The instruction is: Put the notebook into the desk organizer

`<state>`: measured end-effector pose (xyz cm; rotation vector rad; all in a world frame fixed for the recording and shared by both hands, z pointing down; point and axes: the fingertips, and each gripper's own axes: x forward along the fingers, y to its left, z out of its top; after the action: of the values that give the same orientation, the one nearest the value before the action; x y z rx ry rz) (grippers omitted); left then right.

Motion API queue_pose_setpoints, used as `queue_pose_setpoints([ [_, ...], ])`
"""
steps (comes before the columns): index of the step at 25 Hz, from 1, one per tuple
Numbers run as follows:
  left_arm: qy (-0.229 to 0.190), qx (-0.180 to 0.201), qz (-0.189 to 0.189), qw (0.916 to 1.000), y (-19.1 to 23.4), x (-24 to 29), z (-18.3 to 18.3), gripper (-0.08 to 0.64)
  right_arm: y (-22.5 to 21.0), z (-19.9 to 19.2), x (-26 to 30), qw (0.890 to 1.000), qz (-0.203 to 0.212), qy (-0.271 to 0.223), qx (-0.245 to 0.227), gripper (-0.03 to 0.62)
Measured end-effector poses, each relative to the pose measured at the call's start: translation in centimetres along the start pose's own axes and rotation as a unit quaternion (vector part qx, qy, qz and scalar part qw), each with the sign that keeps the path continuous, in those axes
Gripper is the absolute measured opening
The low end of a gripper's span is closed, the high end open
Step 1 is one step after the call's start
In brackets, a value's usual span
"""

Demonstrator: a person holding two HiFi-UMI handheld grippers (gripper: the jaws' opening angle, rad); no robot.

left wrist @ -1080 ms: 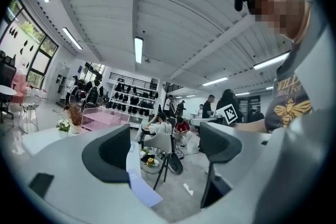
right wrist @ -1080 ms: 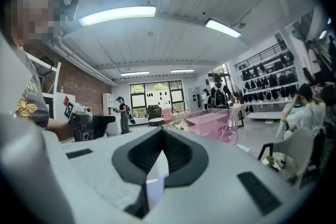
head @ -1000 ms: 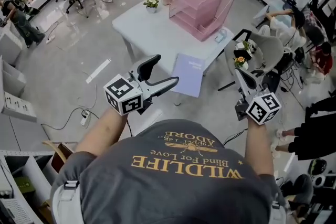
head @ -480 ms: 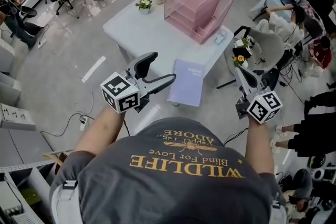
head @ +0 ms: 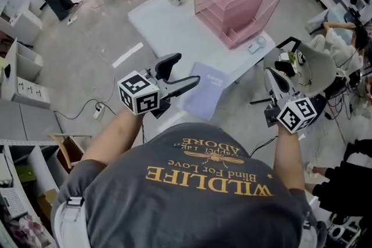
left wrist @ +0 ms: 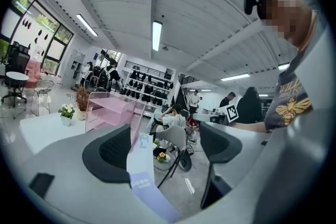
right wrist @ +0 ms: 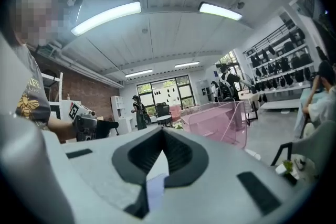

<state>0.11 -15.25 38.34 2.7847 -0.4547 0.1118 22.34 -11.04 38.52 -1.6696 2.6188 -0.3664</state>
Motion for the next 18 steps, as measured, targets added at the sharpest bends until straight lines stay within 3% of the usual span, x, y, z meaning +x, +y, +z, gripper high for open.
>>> queue_pose_setpoints([
  [5, 0.036, -0.011, 0.029, 0.9989, 0.8, 1.5, -2.4, 0.407, -2.1, -0.4, 0.6, 1.000, 0.019, 0.002, 0.003, 0.000],
  [12, 0.101, -0.036, 0.010, 0.9942, 5.4, 1.7, -7.6, 0.407, -2.6, -2.3, 2.1, 0.999, -0.026, 0.011, 0.016, 0.000],
  [18, 0.188, -0.111, 0.015, 0.9758, 10.7, 0.9, -15.7, 0.405, -1.5, -4.1, 3.9, 0.998, -0.051, 0.037, 0.026, 0.000],
])
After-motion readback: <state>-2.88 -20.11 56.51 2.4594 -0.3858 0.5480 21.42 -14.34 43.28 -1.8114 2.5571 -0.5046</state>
